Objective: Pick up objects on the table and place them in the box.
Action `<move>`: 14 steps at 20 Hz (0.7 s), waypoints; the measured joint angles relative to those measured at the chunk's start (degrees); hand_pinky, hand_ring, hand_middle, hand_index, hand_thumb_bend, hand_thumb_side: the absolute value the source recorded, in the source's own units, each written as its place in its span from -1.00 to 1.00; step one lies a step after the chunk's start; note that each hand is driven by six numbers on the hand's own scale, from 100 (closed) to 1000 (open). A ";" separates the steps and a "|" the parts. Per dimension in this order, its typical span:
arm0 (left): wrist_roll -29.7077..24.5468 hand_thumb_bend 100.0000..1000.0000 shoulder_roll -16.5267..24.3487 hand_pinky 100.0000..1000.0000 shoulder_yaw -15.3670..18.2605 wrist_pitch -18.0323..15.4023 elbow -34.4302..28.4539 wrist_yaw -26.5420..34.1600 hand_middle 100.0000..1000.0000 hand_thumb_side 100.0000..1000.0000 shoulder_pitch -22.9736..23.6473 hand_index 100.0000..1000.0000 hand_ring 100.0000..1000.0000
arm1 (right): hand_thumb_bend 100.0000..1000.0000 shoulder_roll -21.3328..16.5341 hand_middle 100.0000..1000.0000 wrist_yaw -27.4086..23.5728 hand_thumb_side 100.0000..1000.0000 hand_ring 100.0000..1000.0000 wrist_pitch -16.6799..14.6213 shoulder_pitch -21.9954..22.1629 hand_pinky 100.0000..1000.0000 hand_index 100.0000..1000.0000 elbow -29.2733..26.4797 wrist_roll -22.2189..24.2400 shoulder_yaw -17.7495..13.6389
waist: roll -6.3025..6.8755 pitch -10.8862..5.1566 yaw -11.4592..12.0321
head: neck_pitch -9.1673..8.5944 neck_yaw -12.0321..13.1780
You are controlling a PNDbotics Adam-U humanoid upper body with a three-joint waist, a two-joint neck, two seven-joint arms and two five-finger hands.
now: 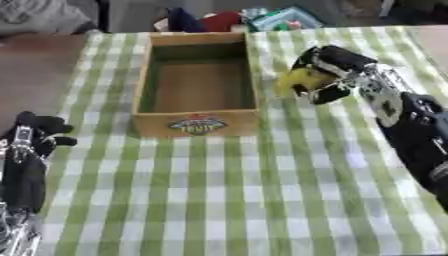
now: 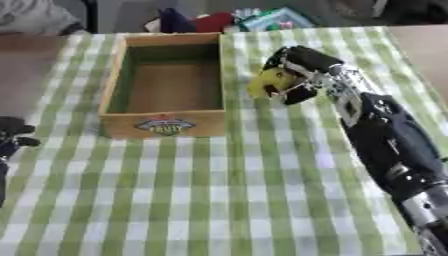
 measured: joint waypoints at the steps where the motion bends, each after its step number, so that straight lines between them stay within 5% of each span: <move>1: 0.00 -1.00 0.00 -0.03 0.00 0.00 0.00 0.00 0.01 0.27 0.00 -0.08 0.13 | -1.00 -0.26 -0.48 -0.84 -0.84 -0.77 0.08 -0.13 -0.98 -0.07 -0.74 -0.24 0.00 | -0.03 0.00 0.01 | 0.00 0.00; 8: -0.17 -1.00 0.00 -0.03 -0.18 0.07 -0.01 0.01 0.01 0.26 -0.21 -0.08 0.13 | -1.00 -1.21 -0.47 -8.28 -0.86 -0.74 0.72 -3.30 -0.93 -0.06 -4.90 0.83 0.17 | -0.35 -0.42 0.88 | -0.01 -0.17; 14: -1.37 -1.00 -0.10 -0.03 -1.45 0.32 -0.07 0.28 0.01 0.24 -1.50 -0.08 0.13 | -1.00 0.36 -0.45 -11.48 -0.83 -0.72 0.03 -6.17 -0.90 -0.04 -5.72 4.19 1.54 | -0.34 -0.49 4.09 | -0.37 -1.70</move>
